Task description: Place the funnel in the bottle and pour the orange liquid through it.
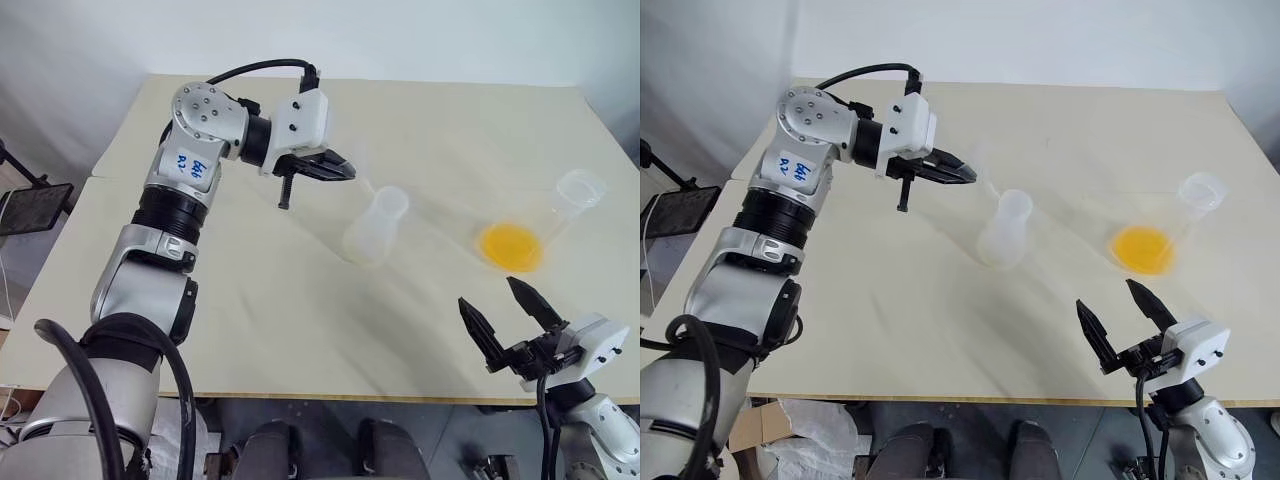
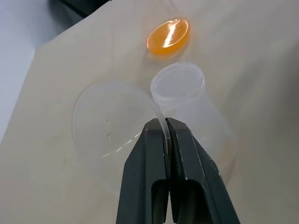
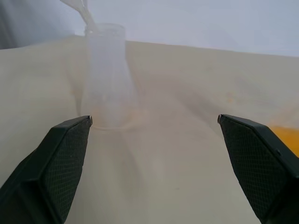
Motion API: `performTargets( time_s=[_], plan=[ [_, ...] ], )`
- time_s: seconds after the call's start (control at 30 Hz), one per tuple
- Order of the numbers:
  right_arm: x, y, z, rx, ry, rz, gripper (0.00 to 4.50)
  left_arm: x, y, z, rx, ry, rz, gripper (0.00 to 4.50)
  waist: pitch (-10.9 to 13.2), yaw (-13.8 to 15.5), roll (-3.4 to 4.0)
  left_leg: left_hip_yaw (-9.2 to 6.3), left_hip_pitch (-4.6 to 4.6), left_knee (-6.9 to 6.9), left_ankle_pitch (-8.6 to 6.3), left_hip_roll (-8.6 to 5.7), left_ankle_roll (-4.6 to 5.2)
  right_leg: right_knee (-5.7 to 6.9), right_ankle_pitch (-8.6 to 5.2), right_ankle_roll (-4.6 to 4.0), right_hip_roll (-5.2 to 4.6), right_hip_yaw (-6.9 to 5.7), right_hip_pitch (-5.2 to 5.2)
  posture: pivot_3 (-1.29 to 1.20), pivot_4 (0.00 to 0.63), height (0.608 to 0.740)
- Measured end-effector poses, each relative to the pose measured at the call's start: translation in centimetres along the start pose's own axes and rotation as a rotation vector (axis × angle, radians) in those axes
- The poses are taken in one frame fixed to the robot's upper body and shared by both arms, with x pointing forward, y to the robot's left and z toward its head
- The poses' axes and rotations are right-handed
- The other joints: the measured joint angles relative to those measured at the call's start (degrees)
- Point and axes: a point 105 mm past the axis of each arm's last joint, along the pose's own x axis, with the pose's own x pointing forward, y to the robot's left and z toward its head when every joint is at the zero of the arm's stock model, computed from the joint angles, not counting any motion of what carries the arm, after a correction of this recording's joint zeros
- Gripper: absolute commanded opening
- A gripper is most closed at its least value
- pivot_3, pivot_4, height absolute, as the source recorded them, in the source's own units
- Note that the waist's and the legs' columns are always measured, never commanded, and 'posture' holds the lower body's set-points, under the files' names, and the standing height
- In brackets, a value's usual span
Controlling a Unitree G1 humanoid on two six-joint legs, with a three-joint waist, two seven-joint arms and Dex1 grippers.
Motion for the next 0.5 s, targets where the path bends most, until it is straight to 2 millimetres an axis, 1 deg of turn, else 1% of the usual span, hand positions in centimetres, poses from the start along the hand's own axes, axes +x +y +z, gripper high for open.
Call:
performTargets(
  time_s=[0.1,0.27,0.37,0.5],
  plan=[
    [0.2,0.1,0.0,0.002,-0.005,0.007,4.5,0.2,-0.1,-0.3,0.03,0.03,-0.016,0.02,0.0,-0.03,0.0,0.02,0.01,0.0,0.0,0.0,0.0,0.0,0.0,0.0,0.0,0.0,0.0,0.0,0.15,0.74],
    [0.5,0.6,-0.1,0.014,-0.008,0.027,4.5,0.6,0.4,-0.5,0.023,0.036,0.008,0.02,0.01,0.01,-0.01,-0.01,-0.01,0.01,0.0,-0.01,0.01,0.0,0.0,0.0,0.0,0.01,-0.01,0.0,0.15,0.74],
    [0.7,0.6,0.1,0.008,-0.014,0.032,4.5,-0.2,1.2,-0.5,0.035,0.066,0.041,0.02,0.01,-0.04,-0.01,0.0,0.0,-0.01,0.0,0.0,0.02,0.01,0.0,0.0,0.0,0.0,-0.02,0.0,0.15,0.74],
    [1.1,0.5,0.3,-0.001,-0.024,0.043,4.5,-0.8,1.3,-1.0,0.032,0.096,0.053,0.02,0.01,-0.06,-0.01,-0.01,0.0,0.0,0.0,0.0,0.01,0.02,0.0,0.0,0.0,0.01,-0.02,0.0,0.15,0.74]
  ],
)
